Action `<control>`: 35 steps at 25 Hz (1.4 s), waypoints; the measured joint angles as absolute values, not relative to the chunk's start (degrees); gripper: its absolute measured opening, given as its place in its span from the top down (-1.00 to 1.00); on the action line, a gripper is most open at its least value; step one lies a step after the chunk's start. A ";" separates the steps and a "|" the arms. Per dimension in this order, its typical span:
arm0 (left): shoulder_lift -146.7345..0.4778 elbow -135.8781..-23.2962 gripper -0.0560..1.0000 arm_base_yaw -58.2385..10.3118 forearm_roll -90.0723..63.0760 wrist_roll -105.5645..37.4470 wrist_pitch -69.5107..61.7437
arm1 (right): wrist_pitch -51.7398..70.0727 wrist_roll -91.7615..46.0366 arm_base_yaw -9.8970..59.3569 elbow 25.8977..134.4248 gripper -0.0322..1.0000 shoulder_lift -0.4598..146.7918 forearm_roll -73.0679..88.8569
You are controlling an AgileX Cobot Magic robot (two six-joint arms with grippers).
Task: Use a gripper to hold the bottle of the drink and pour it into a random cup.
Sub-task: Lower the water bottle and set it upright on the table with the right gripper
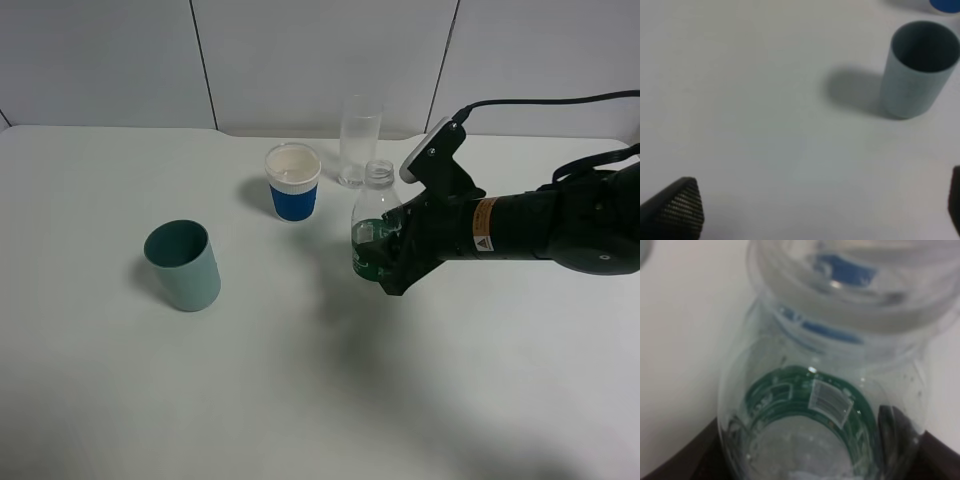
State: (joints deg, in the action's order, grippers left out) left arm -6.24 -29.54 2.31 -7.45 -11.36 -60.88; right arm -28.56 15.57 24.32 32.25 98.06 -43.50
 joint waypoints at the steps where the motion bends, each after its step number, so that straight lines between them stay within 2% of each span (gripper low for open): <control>1: -6.24 -29.54 -0.99 2.31 -7.45 -11.36 -60.88 | -29.00 15.34 24.20 32.25 -0.15 98.77 -43.33; 14: -6.24 -29.54 -0.99 2.31 -7.45 -11.36 -60.88 | -30.59 7.85 24.06 32.25 -0.15 99.42 -43.50; 24: -6.24 -29.54 -0.99 2.31 -7.45 -11.36 -60.88 | -33.26 7.54 24.06 32.25 -0.16 99.42 -43.63; 30: -6.24 -29.54 -0.99 2.31 -7.45 -11.36 -60.88 | -34.28 9.98 24.06 32.25 -0.47 99.42 -43.63; 35: -6.24 -29.54 -0.99 2.31 -7.45 -11.36 -60.88 | -34.28 11.61 24.06 32.25 -0.54 99.42 -43.63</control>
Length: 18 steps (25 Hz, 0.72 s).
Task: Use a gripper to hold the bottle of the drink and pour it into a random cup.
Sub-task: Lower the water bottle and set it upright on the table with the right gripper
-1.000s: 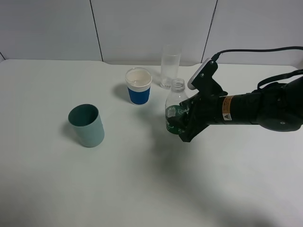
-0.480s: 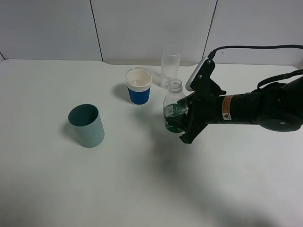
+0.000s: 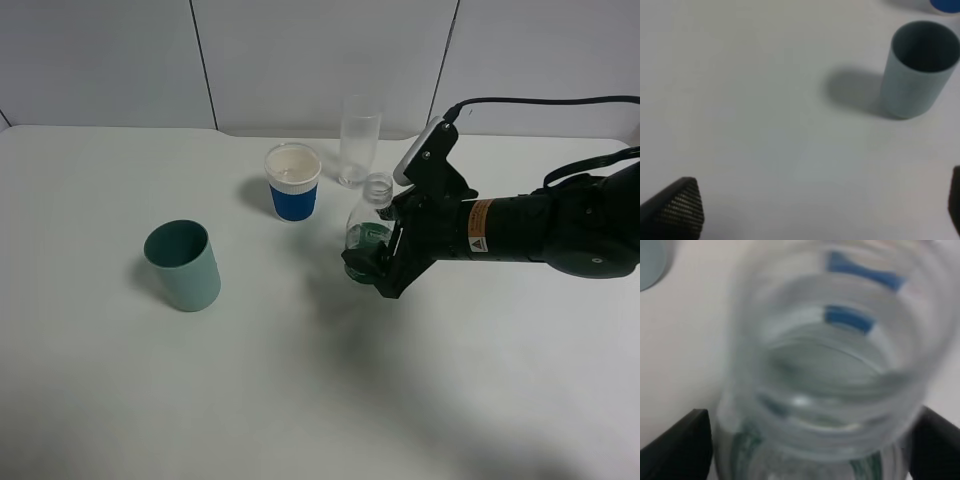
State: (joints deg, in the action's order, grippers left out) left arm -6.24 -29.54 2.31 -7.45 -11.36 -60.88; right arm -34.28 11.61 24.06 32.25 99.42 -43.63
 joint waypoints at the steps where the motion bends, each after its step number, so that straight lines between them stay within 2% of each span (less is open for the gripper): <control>1: -6.24 -29.54 -0.99 2.31 -7.45 -11.36 -60.88 | -34.30 11.78 24.06 32.25 -0.54 99.42 -43.63; 18: -6.24 -29.54 -0.99 2.31 -7.45 -11.36 -60.88 | -31.50 19.62 24.06 29.22 -0.55 90.07 -43.70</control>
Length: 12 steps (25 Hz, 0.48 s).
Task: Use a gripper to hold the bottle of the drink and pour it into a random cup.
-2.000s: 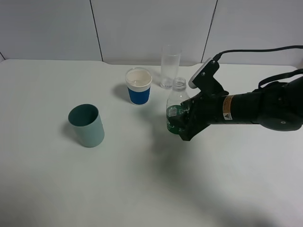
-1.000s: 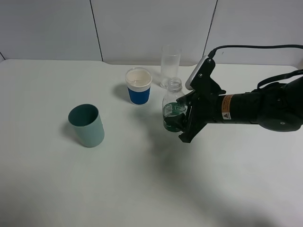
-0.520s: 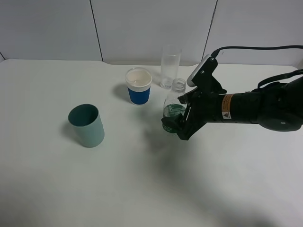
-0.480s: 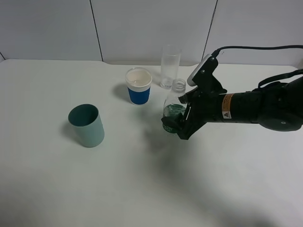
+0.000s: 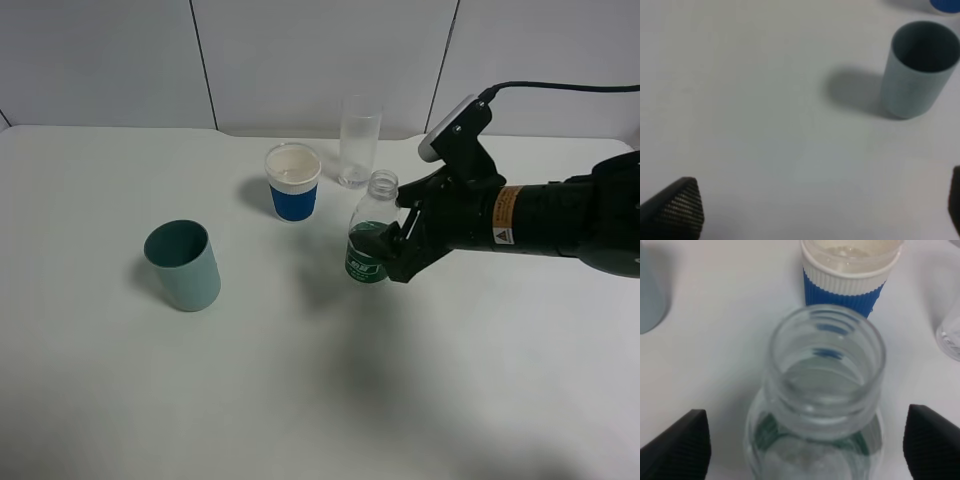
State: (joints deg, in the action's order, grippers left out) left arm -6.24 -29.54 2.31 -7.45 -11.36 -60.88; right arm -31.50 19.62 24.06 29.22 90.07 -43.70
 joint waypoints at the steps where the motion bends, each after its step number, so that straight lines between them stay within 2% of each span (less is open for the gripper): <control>1: -6.24 -29.54 -0.99 2.31 -7.45 -11.36 -60.88 | -31.42 19.81 24.06 29.05 -0.55 89.49 -43.70; 12: -6.24 -29.54 -0.99 2.31 -7.45 -11.36 -60.88 | -27.02 27.58 24.06 28.74 -0.55 79.38 -44.34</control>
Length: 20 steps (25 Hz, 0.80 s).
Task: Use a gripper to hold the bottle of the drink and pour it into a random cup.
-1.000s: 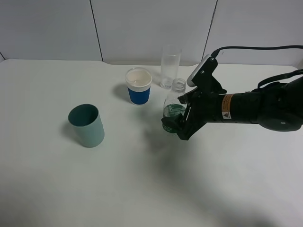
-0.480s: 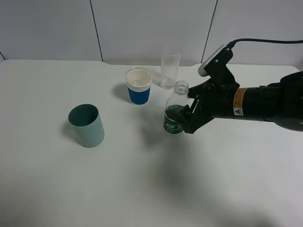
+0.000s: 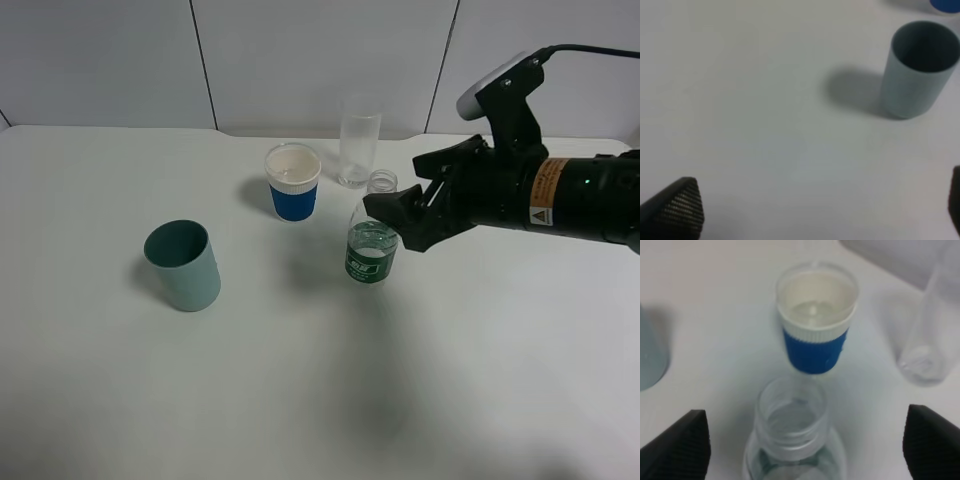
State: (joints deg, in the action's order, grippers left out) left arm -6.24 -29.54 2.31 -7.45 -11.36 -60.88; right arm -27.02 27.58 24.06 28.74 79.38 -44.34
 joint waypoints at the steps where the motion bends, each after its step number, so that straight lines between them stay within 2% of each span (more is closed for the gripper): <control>1: -6.24 -29.54 -0.99 2.31 -7.45 -11.36 -60.88 | -26.38 27.58 24.06 28.69 -0.55 78.26 -43.93; 10: -6.24 -29.54 -0.99 2.31 -7.45 -11.36 -60.88 | -20.14 25.50 24.06 28.69 -0.55 66.99 -36.74; 16: -6.24 -29.54 -0.99 2.31 -7.45 -11.36 -60.88 | -13.61 12.12 23.72 28.69 -0.55 59.16 -21.61; 20: -6.24 -29.54 -0.99 2.31 -7.45 -11.36 -60.88 | -11.71 3.49 21.04 28.69 -0.55 53.67 -12.41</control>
State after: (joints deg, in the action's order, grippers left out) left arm -6.24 -29.54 2.31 -7.45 -11.36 -60.88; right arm -11.71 3.49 21.04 28.69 53.67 -12.41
